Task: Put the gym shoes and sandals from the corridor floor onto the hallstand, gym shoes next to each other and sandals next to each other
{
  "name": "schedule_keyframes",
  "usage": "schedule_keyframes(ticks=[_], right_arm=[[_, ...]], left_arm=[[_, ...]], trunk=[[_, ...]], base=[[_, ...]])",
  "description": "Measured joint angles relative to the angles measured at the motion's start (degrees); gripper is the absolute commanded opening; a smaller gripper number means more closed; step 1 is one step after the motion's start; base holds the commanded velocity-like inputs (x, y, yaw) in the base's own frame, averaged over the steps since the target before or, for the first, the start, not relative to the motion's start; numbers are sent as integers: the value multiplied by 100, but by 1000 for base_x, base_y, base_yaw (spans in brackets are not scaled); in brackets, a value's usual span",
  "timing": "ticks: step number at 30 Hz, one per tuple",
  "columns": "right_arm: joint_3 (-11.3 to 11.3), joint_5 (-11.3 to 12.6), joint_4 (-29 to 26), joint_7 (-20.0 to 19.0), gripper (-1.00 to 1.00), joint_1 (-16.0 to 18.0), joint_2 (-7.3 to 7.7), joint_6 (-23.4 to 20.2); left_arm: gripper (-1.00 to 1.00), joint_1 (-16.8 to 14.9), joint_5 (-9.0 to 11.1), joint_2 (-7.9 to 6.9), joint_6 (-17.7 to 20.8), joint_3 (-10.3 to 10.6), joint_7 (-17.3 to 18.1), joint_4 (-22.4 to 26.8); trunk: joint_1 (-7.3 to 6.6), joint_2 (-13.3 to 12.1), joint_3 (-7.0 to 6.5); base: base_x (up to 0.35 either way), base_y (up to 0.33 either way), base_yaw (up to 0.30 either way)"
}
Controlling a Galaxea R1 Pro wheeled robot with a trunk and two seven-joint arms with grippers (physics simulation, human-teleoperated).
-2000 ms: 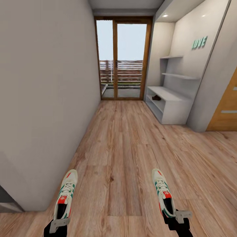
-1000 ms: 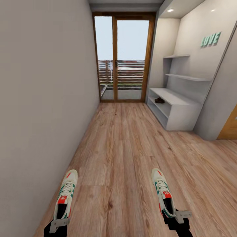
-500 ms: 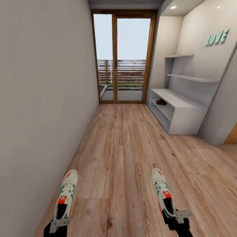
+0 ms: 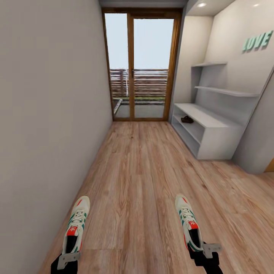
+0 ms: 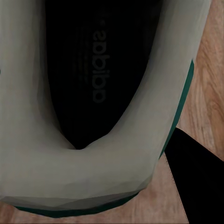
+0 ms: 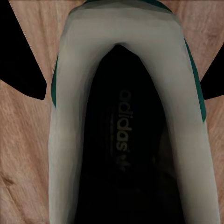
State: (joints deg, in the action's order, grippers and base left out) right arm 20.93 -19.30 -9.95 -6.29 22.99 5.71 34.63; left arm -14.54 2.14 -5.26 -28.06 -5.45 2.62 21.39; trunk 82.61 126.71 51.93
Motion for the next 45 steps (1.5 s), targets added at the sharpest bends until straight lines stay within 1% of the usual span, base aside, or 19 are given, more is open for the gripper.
schedule_keyframes(ticks=[45], right_arm=[[0, 1, 0, -10, -100, 0, 2, 0]], left_arm=[[-100, 2, 1, -1, 0, 0, 0, 0]], trunk=[[0, 0, 0]], base=[[340, 0, 0]])
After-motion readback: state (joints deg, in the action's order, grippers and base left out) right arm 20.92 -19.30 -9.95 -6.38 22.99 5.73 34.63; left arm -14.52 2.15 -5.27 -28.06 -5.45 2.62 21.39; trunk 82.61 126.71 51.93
